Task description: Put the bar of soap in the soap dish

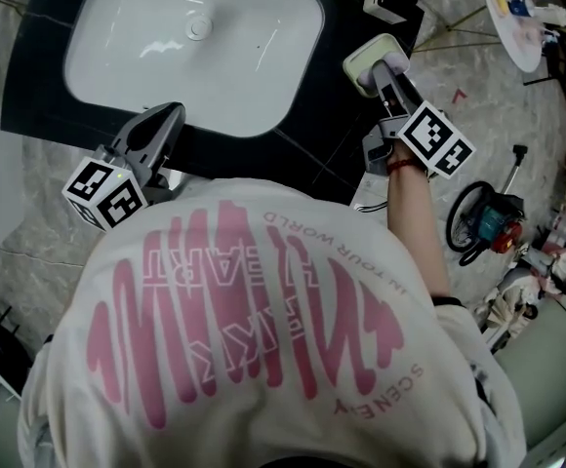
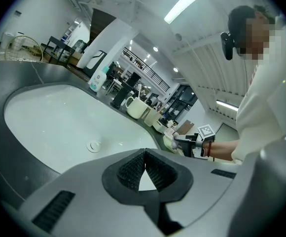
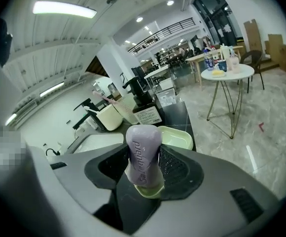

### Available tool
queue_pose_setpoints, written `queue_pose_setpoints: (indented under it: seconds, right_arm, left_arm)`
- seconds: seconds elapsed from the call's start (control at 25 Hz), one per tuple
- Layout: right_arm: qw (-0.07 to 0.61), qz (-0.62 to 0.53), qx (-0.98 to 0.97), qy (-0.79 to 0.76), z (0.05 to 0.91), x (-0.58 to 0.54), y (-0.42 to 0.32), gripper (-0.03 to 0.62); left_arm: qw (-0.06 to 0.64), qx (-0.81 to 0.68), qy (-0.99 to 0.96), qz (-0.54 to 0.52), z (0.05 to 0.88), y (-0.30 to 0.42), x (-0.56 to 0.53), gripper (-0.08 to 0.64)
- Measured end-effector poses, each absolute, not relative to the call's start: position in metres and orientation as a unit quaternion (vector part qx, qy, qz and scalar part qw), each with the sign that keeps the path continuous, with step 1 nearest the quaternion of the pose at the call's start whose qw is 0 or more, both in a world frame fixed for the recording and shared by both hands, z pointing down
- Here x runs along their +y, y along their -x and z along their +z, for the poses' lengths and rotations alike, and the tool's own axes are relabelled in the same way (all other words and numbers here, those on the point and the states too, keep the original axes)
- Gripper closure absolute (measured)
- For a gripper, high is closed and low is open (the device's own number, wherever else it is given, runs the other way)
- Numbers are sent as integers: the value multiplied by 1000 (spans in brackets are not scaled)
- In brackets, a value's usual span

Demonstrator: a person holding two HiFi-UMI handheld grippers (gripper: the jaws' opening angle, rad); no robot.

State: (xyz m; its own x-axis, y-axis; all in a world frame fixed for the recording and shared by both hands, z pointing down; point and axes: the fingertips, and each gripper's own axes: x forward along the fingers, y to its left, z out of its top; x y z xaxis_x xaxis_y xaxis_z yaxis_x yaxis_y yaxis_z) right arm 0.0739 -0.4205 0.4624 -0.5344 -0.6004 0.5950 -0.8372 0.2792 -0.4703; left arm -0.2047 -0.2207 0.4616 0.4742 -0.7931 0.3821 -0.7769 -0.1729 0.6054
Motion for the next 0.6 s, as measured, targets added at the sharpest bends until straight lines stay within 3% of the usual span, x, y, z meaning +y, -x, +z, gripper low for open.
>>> queue_pose_setpoints:
  seconds: [0.32, 0.6]
  right_arm:
    - [243, 321, -795, -453, 470, -415, -69, 388]
    - [280, 293, -794, -454, 475, -415, -65, 388]
  left_arm:
    - [388, -498, -775, -10, 462, 203, -220, 552]
    - [393, -496, -774, -15, 459, 201, -221, 552]
